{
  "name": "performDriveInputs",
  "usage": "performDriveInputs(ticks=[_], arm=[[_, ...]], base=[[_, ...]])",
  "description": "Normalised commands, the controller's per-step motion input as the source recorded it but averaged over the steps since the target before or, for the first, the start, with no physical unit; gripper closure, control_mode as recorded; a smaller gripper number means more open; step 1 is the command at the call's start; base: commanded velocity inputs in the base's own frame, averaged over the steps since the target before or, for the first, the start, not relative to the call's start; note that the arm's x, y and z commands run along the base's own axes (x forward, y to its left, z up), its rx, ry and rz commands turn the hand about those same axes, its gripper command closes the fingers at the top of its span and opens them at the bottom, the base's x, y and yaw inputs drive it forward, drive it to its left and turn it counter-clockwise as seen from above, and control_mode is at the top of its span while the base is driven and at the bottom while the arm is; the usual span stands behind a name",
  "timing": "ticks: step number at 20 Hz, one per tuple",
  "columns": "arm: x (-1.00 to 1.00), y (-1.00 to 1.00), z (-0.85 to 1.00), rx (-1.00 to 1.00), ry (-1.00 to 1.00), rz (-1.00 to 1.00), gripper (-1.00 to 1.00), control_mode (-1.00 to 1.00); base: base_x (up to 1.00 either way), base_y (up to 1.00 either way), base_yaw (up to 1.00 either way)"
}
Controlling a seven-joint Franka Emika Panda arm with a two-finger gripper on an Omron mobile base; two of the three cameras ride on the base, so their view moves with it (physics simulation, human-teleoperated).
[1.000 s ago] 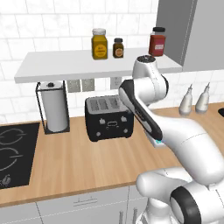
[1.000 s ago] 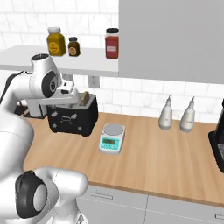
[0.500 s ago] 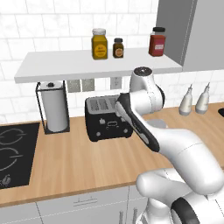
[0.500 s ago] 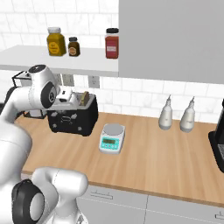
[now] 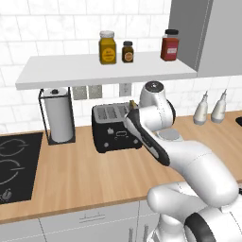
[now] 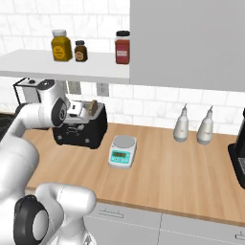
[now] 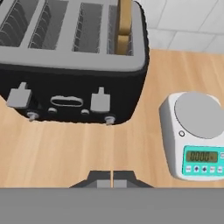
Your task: Start the toaster. Once the lever pops up, take the bread to the plate on the dining counter.
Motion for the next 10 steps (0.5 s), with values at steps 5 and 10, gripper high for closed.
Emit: performDriveInputs(ticks=[5, 10], arm=[[0.40, 0.11, -0.15, 0.00, 0.02, -0.01, 1.00, -1.00], [0.35, 0.17, -0.29, 0.00, 0.01, -0.04, 1.00, -1.00]], base=[[0.00, 0.00, 0.00], [0.00, 0.00, 0.00]])
